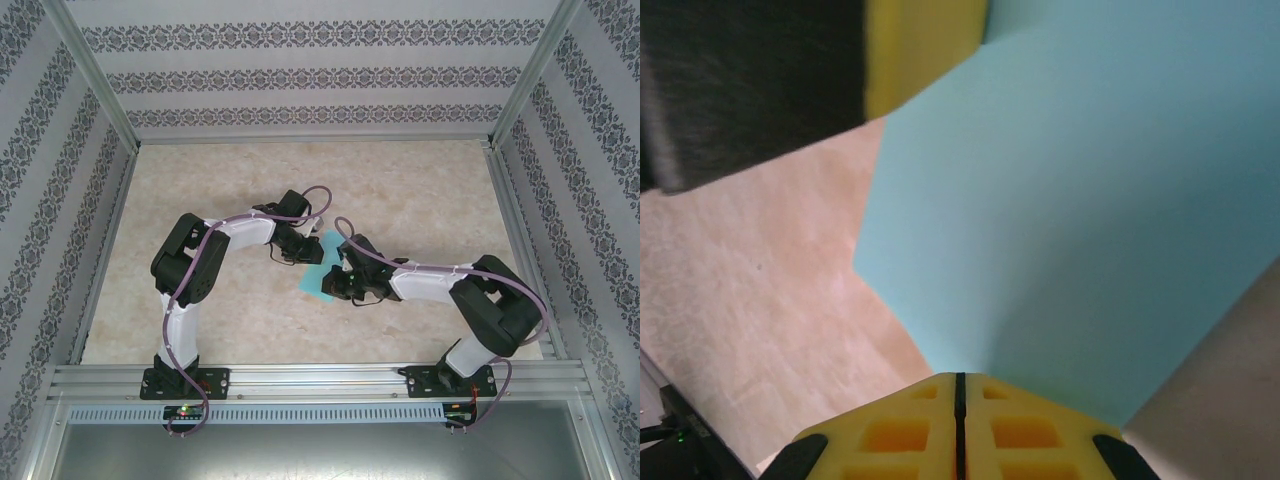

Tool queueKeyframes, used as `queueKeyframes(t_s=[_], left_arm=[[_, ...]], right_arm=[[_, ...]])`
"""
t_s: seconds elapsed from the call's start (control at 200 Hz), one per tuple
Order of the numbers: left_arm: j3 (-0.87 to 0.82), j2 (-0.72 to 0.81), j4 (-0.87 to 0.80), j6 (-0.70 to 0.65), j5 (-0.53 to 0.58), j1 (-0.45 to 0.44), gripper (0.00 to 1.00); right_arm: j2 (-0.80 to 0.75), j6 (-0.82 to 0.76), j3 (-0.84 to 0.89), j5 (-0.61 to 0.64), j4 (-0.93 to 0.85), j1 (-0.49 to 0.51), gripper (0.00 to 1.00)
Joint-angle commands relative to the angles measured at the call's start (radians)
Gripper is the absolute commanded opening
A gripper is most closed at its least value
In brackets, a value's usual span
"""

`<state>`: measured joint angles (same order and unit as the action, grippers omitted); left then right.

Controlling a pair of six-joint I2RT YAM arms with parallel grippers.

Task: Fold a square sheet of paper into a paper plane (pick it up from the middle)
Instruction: Fold the square sheet of paper in half at the center of the table.

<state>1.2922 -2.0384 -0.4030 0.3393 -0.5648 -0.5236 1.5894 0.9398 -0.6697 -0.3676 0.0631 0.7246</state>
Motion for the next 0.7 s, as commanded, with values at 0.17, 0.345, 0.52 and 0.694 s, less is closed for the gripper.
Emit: queueKeyframes(t_s=[0.17, 0.345, 0.52, 0.694], left_arm=[[-0.06, -0.124, -0.102, -0.03, 0.137, -0.006, 0.19], [-0.06, -0.125, -0.102, -0.031, 0.137, -0.004, 0.19], [-0.06, -0.126, -0.103, -0.034, 0.14, -0.005, 0.19], [-0.058, -0.129, -0.102, -0.03, 0.132, -0.004, 0.19]], right_arm=[[0.054, -0.017, 0.017, -0.001, -0.011, 0.01, 0.09], [-0.002, -0.02, 0.064, 0.019, -0.069, 0.022, 0.09], [-0.042, -0.01, 0.134, 0.033, -0.097, 0.023, 0.09], [-0.1, -0.03, 0.13, 0.061, -0.183, 0.021, 0.09]])
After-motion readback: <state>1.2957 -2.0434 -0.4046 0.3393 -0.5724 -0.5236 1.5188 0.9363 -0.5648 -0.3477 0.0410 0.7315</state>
